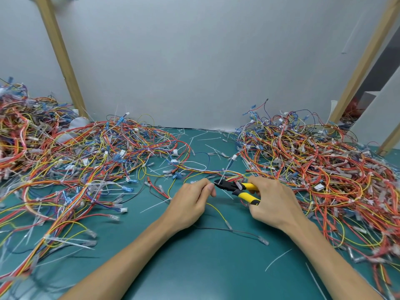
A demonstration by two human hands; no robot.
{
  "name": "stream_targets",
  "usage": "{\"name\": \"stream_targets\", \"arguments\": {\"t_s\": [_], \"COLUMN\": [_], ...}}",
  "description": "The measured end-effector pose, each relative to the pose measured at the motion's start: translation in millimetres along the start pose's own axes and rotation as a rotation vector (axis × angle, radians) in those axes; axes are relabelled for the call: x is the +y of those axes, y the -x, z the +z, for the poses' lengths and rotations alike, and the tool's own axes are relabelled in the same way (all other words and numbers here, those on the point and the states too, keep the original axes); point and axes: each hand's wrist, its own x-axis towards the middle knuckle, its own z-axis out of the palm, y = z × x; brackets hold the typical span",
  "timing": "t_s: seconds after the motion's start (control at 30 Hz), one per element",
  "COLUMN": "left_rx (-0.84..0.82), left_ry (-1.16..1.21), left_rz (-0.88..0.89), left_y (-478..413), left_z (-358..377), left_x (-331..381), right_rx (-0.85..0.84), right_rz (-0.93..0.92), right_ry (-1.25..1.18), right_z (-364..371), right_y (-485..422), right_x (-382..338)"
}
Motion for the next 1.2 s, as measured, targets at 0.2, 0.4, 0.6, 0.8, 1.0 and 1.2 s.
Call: {"name": "stream_targets", "arguments": {"t_s": [0.2, 0.4, 0.6, 0.8, 1.0, 1.2], "left_rx": [0.020, 0.022, 0.019, 0.020, 0.024, 0.024], "left_ry": [0.008, 0.004, 0.004, 0.002, 0.007, 0.016], "left_rz": [0.003, 0.016, 0.016, 0.016, 0.026, 0.019], "left_y": [1.3, 1.1, 1.0, 1.0, 1.3, 0.7], "left_z": [-0.7, 0.6, 0.3, 0.1, 0.6, 1.3], "left_x": [2.7, -0.3, 0.2, 0.4, -0.6, -2.1], "right_rx": [0.017, 0.014, -0.005, -0.023, -0.038, -0.079], "right_rz": [0.005, 0.030, 0.040, 0.060, 0.067, 0.099], "right_ry": [0.012, -0.074, -0.149, -0.173, -0.222, -0.291], "right_z": [-1.5, -0.2, 0.7, 3.3, 4.6, 8.4], "right_y": [-0.3, -0.9, -1.3, -2.7, -2.7, -3.3], "right_x": [-1.8, 0.2, 1.0, 2.8, 2.9, 3.8]}}
